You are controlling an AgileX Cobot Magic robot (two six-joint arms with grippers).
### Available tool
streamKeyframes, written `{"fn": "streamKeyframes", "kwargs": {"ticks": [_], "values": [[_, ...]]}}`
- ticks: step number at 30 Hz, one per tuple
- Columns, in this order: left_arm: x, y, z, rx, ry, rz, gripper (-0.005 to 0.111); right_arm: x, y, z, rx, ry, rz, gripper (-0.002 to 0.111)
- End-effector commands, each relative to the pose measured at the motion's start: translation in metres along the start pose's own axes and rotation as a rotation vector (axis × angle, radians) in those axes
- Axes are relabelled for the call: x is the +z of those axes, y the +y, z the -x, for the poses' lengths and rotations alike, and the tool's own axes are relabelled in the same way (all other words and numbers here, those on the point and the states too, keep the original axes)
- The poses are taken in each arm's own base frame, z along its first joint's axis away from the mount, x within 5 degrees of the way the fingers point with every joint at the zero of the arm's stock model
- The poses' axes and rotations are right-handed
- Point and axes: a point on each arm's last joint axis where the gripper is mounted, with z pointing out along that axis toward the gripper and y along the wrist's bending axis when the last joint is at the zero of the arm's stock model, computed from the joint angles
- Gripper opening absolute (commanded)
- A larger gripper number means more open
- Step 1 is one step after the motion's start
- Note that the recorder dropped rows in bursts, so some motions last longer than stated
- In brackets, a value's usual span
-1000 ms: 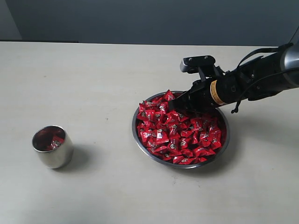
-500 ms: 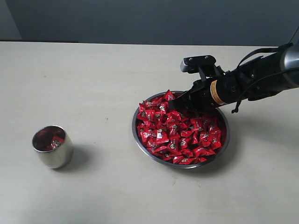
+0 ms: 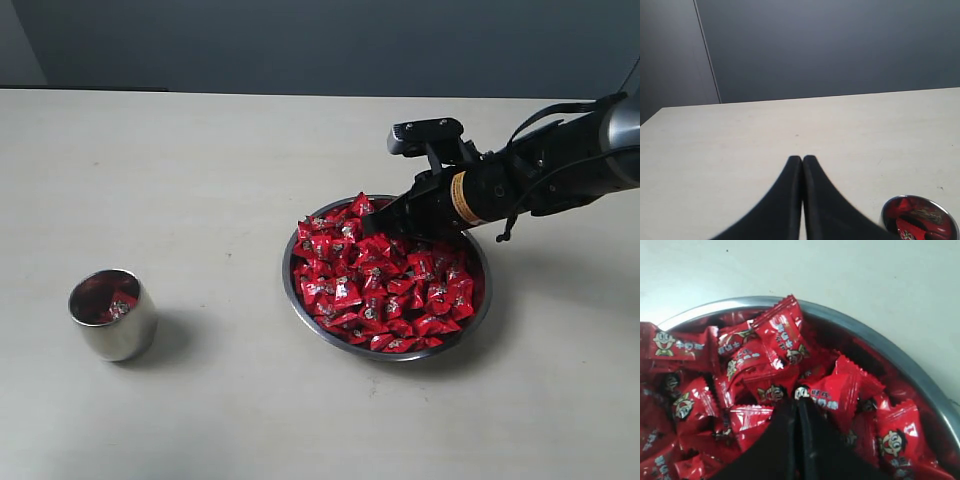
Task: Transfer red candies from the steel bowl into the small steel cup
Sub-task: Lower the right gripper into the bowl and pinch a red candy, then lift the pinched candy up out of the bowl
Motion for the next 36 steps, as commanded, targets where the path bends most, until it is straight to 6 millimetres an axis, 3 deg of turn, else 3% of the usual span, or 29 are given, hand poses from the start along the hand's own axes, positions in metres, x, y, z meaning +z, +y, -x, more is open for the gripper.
{"fn": "streamKeyframes", "kwargs": {"ticks": [1,5,12,20,25,36], "values": [[0.000,0.000,-0.001,0.000,-0.006,0.001,0.000,0.000,-0.001,-0.002,-0.007,0.005,-0.002,-0.001],[0.000,0.000,-0.001,0.000,-0.006,0.001,0.000,-0.001,-0.001,-0.001,-0.007,0.003,-0.004,-0.001],[0.000,0.000,-0.001,0.000,-0.006,0.001,0.000,-0.027,0.004,0.017,-0.043,-0.090,-0.037,-0.001],[0.000,0.000,-0.001,0.000,-0.006,0.001,0.000,-0.031,0.007,0.020,-0.043,-0.102,-0.023,-0.001],[0.000,0.000,0.000,0.000,-0.008,0.001,0.000,-0.046,0.011,0.028,-0.034,-0.149,-0.021,-0.001],[0.000,0.000,0.000,0.000,-0.008,0.001,0.000,-0.057,0.014,0.027,0.012,-0.166,-0.019,-0.001]]}}
